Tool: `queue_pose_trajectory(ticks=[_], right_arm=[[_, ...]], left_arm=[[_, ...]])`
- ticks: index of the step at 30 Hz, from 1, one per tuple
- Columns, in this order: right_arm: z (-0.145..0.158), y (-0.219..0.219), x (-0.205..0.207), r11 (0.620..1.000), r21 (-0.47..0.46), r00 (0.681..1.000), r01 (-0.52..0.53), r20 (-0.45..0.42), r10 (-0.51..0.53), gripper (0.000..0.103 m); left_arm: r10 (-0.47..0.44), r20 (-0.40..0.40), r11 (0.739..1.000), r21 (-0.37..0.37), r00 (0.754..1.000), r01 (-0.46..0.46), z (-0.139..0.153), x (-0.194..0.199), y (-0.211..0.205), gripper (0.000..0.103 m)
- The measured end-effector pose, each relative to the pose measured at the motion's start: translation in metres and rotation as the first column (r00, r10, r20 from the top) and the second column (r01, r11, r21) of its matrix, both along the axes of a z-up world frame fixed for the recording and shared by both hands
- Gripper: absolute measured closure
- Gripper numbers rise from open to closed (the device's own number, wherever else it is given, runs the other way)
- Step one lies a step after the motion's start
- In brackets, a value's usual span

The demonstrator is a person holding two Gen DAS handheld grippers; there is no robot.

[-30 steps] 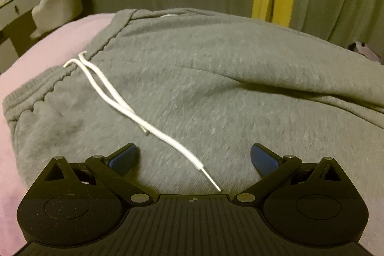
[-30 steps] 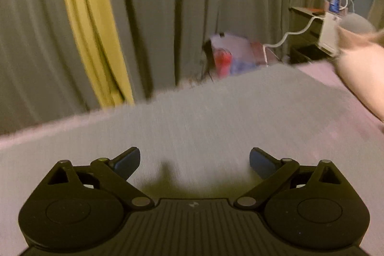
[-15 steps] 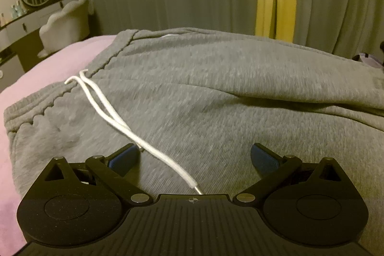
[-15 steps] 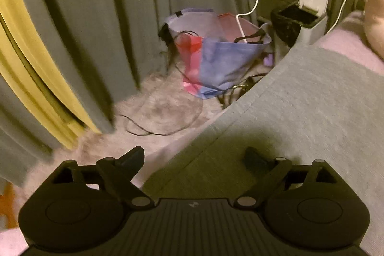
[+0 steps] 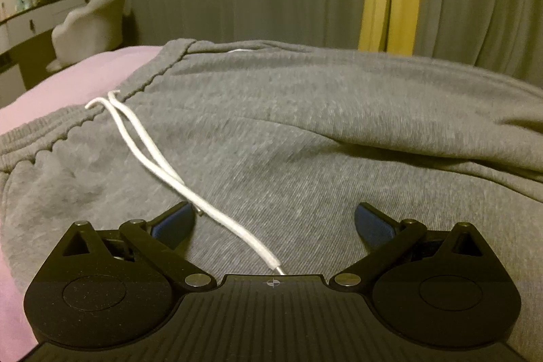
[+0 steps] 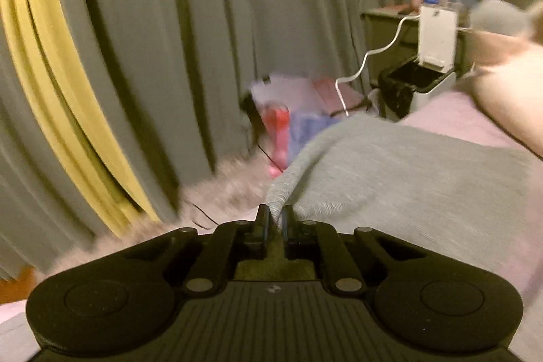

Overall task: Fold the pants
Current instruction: 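Move the right tool to the pant leg cuff and grasp it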

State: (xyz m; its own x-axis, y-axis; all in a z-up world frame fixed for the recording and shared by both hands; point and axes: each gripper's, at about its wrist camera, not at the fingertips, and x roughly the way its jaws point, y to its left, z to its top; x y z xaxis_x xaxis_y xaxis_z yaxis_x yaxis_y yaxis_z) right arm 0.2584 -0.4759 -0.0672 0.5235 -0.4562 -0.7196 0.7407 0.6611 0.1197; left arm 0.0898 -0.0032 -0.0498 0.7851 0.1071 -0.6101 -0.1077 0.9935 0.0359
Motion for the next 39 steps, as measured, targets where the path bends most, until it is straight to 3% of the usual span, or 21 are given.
queue_pose_trajectory(ticks=[4,6,9,11,13,14,15,18,21,23,25,26,27,28,32,33,35,38,39], right_arm=[[0.028,0.030,-0.108,0.998,0.029,0.996,0.051,0.078,-0.053,0.103],[0.022,0.043,-0.157,0.994,-0.004,0.994,0.105,-0.006,-0.106,0.103],[0.015,0.037,-0.190,0.988,-0.021,0.985,0.150,-0.079,-0.151,0.101],[0.028,0.024,-0.186,0.992,0.003,0.992,0.125,-0.010,-0.125,0.098],[0.042,0.026,-0.164,0.996,-0.074,0.999,0.043,0.019,-0.042,0.092],[0.044,0.029,-0.150,0.991,-0.131,1.000,-0.008,0.011,0.009,0.082],[0.043,0.034,-0.133,0.979,-0.191,0.997,-0.074,-0.020,0.072,0.071],[0.024,0.040,-0.083,0.927,-0.292,0.968,-0.237,-0.154,0.200,0.059],[-0.003,0.026,-0.041,0.926,-0.263,0.940,-0.273,-0.279,0.198,0.059],[-0.017,0.019,-0.024,0.928,-0.275,0.923,-0.252,-0.356,0.146,0.059],[-0.029,0.010,-0.018,0.942,-0.228,0.905,-0.247,-0.401,0.140,0.060],[-0.033,0.005,-0.018,0.947,-0.214,0.907,-0.238,-0.397,0.139,0.067],[-0.034,0.003,-0.021,0.947,-0.222,0.915,-0.230,-0.380,0.133,0.084],[-0.035,-0.001,-0.023,0.948,-0.229,0.920,-0.222,-0.371,0.125,0.088],[-0.031,-0.014,-0.033,0.966,-0.203,0.959,-0.158,-0.266,0.101,0.089],[-0.029,-0.012,-0.041,0.973,-0.193,0.970,-0.130,-0.230,0.084,0.085],[-0.036,-0.013,-0.044,0.978,-0.192,0.967,-0.086,-0.251,0.036,0.072],[-0.045,-0.007,-0.038,0.960,-0.248,0.950,-0.131,-0.308,0.050,0.071],[-0.046,-0.008,-0.032,0.957,-0.252,0.944,-0.145,-0.324,0.057,0.075]], left_arm=[[0.001,0.000,1.000,-0.003,1.000,-0.001,0.001,-0.001,0.000,0.000],[0.002,0.002,1.000,0.000,1.000,-0.002,0.001,-0.003,-0.001,0.000],[0.006,-0.003,1.000,-0.001,1.000,-0.006,0.001,-0.006,-0.002,0.000],[0.007,0.003,1.000,-0.002,1.000,-0.007,0.001,-0.009,-0.002,0.000],[0.009,0.009,1.000,0.001,1.000,-0.009,0.000,-0.010,-0.003,0.000],[0.011,0.012,1.000,0.004,1.000,-0.011,0.000,-0.011,-0.004,0.000],[0.014,0.016,1.000,0.008,1.000,-0.014,0.000,-0.011,-0.005,0.000],[0.016,0.028,1.000,0.012,0.999,-0.016,-0.001,-0.013,-0.005,0.000],[0.017,0.033,1.000,0.011,0.999,-0.017,-0.003,-0.014,-0.005,0.000],[0.019,0.038,1.000,0.012,0.999,-0.020,-0.003,-0.015,-0.006,0.000],[0.023,0.040,1.000,0.007,0.999,-0.023,-0.003,-0.015,-0.006,0.000],[0.024,0.041,1.000,0.004,0.999,-0.025,-0.003,-0.014,-0.005,0.000],[0.026,0.043,1.000,0.001,0.999,-0.026,-0.004,-0.014,-0.005,0.000],[0.027,0.043,1.000,-0.001,0.999,-0.027,-0.004,-0.013,-0.005,0.000],[0.026,0.044,1.000,-0.004,0.999,-0.026,-0.003,-0.013,-0.004,0.000],[0.026,0.044,1.000,-0.004,0.999,-0.026,-0.003,-0.013,-0.004,0.000],[0.027,0.045,1.000,-0.002,0.999,-0.027,-0.004,-0.013,-0.005,0.000],[0.026,0.047,1.000,0.000,0.999,-0.026,-0.004,-0.013,-0.005,0.000],[0.026,0.048,1.000,0.001,0.999,-0.026,-0.004,-0.013,-0.005,0.000]])
